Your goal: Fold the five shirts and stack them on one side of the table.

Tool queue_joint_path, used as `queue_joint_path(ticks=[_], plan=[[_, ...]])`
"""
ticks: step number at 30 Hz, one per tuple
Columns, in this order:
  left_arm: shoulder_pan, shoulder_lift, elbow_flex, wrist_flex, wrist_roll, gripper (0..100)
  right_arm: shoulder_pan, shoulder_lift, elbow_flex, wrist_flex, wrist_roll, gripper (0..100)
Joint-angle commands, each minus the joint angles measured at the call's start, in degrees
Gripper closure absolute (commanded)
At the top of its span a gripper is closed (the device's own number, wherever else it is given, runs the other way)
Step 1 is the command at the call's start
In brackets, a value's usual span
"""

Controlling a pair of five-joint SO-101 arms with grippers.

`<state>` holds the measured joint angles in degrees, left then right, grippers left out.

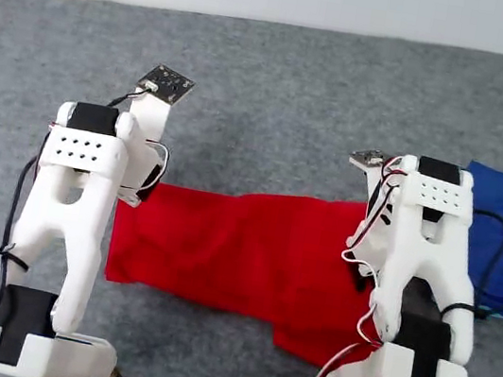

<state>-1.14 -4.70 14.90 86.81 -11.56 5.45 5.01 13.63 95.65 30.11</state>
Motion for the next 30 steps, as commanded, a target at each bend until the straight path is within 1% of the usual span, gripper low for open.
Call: queue_joint_path(ticks=[1, 6, 10, 15, 21, 30], plan=[[-0.1, -2.8, -0.4, -0.2, 0.3, 100, 0.3, -1.5, -2.5, 2.2, 0.1, 93.2], [-0.1, -2.8, -0.4, -0.2, 0.4, 100, 0.3, -1.5, -2.5, 3.0, 0.4, 93.1], [0.1, -2.8, -0.4, -0.2, 0.4, 100, -0.1, -1.7, -3.5, 3.7, 0.4, 98.4], [0.3, -2.6, -0.4, -0.4, 0.4, 100, -0.2, -3.3, -7.2, 5.8, 0.4, 98.1], [0.4, -2.5, -0.6, -0.5, 0.4, 100, -2.8, -4.1, -7.6, 5.8, 0.4, 98.8], [0.3, -2.5, -0.5, -0.5, 0.3, 100, -4.4, -14.5, -15.6, 6.2, 0.2, 98.8]])
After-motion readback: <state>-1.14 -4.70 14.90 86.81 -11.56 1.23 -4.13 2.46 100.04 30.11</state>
